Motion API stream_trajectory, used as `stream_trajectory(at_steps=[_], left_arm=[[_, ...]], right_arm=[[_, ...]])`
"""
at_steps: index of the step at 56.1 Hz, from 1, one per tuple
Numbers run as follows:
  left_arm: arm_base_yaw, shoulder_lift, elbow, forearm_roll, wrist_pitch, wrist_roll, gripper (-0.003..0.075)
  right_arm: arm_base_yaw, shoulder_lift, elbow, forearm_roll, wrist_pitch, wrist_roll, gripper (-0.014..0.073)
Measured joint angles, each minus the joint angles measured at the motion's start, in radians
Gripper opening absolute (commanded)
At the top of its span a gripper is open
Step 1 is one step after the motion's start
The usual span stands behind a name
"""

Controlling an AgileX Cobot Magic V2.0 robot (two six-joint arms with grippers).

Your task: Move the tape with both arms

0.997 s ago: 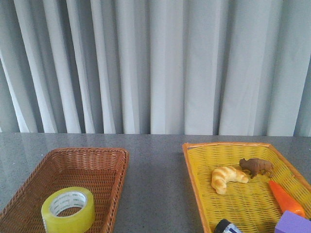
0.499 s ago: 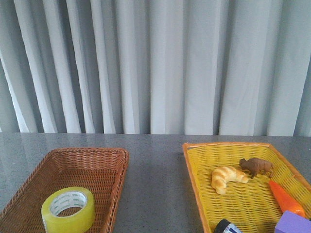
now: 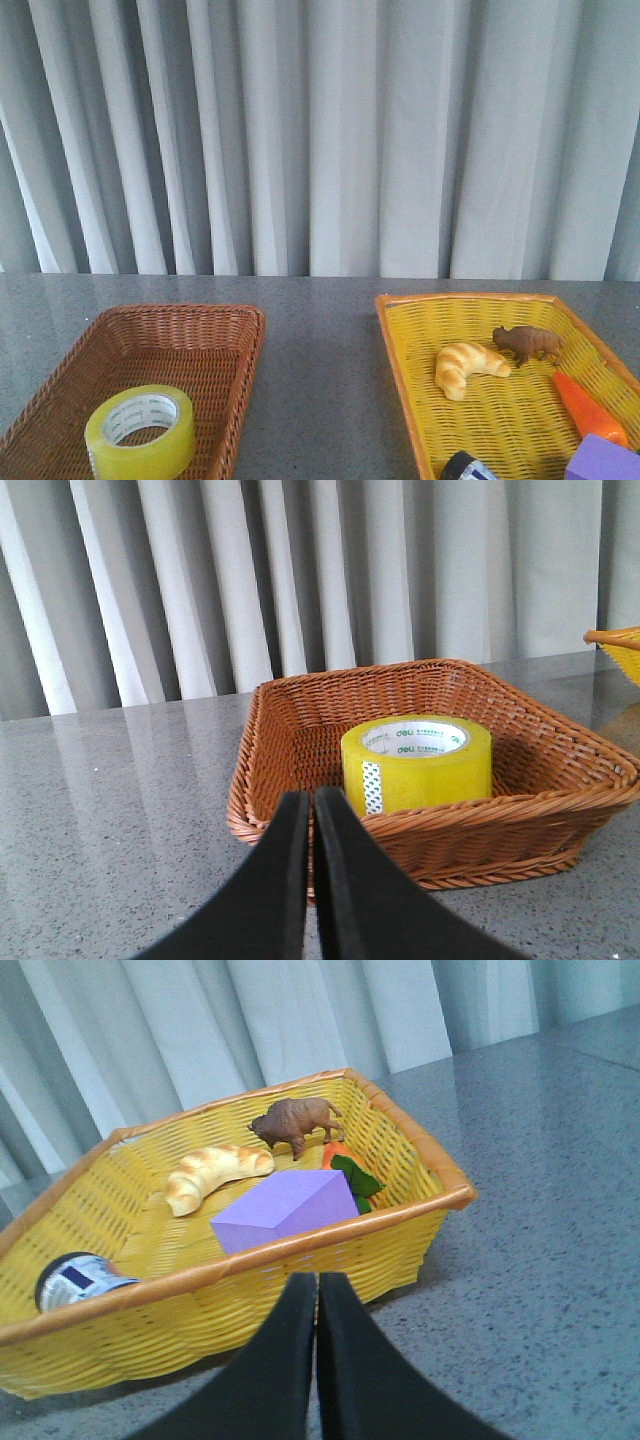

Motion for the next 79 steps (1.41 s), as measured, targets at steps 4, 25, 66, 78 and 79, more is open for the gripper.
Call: stream_trajectory(at_steps=[4,25,66,78,79], left_arm=[[0.000,0.000,0.000,0.000,0.000,0.000,-0.0007],[0.000,0.000,0.000,0.000,0.000,0.000,-0.0007],[0.000,0.000,0.000,0.000,0.000,0.000,-0.0006],[0.000,0.000,0.000,0.000,0.000,0.000,-0.0006],[0.000,0.000,0.000,0.000,0.000,0.000,-0.0006]], right_arm=[[0.000,0.000,0.000,0.017,0.003,-0.003,-0.0004],[0.000,0.000,0.000,0.155,0.045,-0.185,-0.0004],[0.000,0.000,0.000,0.173,0.046,-0.200,-0.0004],[0.000,0.000,0.000,0.173,0.047,-0.200,-0.0004],[0.000,0.000,0.000,0.173,0.047,-0.200,-0.0004]])
